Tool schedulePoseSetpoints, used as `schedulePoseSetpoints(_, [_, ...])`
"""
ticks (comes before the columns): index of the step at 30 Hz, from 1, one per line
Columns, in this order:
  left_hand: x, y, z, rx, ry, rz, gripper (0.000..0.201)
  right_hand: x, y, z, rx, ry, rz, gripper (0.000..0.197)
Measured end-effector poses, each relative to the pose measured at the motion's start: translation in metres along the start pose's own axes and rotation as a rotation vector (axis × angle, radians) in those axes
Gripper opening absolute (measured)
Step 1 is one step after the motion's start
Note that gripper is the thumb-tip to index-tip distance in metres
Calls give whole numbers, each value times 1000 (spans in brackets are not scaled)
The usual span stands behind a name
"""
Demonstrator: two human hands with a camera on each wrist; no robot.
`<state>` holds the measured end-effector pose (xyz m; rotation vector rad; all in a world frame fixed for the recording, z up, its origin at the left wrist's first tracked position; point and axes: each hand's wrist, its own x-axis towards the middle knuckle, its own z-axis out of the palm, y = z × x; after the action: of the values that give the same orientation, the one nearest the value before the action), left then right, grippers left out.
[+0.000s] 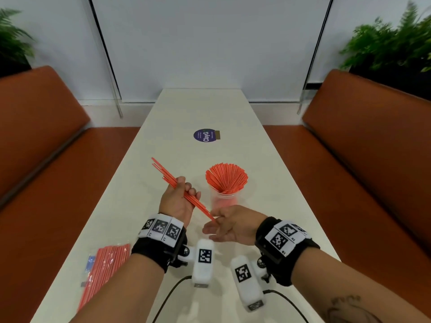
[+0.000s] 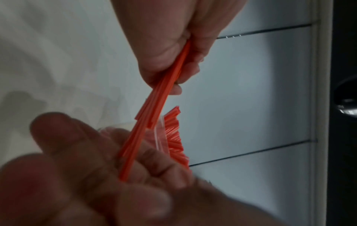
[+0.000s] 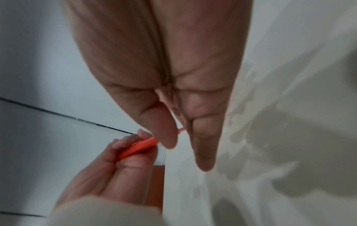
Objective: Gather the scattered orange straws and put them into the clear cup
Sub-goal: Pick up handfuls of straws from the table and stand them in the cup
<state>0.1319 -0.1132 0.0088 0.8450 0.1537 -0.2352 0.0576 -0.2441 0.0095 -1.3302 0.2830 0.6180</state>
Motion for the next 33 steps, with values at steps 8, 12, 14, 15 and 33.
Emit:
schedulePoseSetpoints(8, [-8,-7,-1,-9,-15,-16,16,1,5,8,126,-111,-120,79])
schedulePoseSetpoints(12, [-16,-12,-1,92,-128,-81,26,-8,-3,21,-436,-5,-102,59])
schedulePoseSetpoints(14, [-20,-9,-4,171,-194,-96,30,-16,-17,23,-895,203,-177,52])
schedulePoseSetpoints(15, [-21,-7,-5,228,-238,-107,30,-23,-27,25,-987,325,-268,49])
schedulePoseSetpoints(33, [-47,-8,7,432,-462,-250,27,-28,-56,26,-941,245,-445,42])
